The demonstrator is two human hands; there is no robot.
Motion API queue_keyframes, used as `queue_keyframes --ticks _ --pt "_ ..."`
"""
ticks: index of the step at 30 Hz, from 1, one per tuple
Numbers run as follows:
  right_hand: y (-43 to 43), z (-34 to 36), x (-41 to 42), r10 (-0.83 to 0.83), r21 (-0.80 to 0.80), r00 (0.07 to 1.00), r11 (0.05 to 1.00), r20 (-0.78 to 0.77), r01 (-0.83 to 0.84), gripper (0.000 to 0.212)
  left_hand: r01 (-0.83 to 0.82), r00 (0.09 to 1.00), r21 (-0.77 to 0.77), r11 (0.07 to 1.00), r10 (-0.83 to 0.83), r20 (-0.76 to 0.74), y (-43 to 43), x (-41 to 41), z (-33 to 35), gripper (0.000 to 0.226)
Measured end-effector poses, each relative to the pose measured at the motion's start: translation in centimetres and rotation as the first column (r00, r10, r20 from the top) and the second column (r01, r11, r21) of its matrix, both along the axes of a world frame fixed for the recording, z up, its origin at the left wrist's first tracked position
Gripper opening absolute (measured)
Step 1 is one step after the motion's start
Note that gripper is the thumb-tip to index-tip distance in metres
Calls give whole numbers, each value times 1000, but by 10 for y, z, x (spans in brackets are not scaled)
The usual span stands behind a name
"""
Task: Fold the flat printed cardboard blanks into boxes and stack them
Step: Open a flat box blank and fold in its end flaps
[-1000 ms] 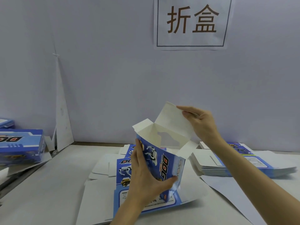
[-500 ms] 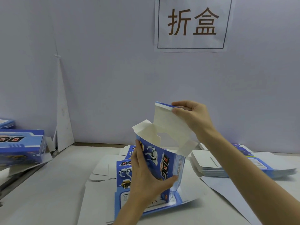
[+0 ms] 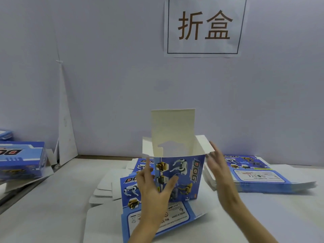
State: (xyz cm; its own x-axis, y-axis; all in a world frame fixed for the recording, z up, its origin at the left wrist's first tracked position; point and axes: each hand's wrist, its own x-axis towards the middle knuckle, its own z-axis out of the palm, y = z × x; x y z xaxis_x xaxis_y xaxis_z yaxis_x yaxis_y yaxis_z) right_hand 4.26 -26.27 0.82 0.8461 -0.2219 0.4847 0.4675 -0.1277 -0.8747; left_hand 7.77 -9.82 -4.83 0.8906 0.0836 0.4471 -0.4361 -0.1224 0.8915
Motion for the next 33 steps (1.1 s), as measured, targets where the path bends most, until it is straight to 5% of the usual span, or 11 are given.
queue_keyframes --ticks 2,6,13,20,23,27,33 --pt "2 -29 -2 58 -30 994 998 -91 -61 71 59 998 94 994 -55 -44 5 5 -3 100" --pt "10 -62 4 119 -7 972 992 -203 -123 56 210 953 75 975 -187 -240 11 10 -8 110" --pt "20 -77 -4 53 -178 981 980 -186 -86 63 37 994 100 994 -27 -104 8 12 -17 19" --pt "18 -83 -4 -83 -260 982 965 -169 37 61 89 995 241 966 -76 -64 15 13 -19 44" --pt "18 -84 -5 -87 -317 985 948 -148 36 63 -11 1000 323 946 15 -11 12 16 -19 51" --pt "17 -87 -5 -91 -331 987 942 -132 43 63 14 1000 232 973 -11 -16 18 15 -19 32" --pt "18 -87 -4 -113 -342 987 937 -114 67 62 30 998 242 970 -14 -64 14 18 -27 53"
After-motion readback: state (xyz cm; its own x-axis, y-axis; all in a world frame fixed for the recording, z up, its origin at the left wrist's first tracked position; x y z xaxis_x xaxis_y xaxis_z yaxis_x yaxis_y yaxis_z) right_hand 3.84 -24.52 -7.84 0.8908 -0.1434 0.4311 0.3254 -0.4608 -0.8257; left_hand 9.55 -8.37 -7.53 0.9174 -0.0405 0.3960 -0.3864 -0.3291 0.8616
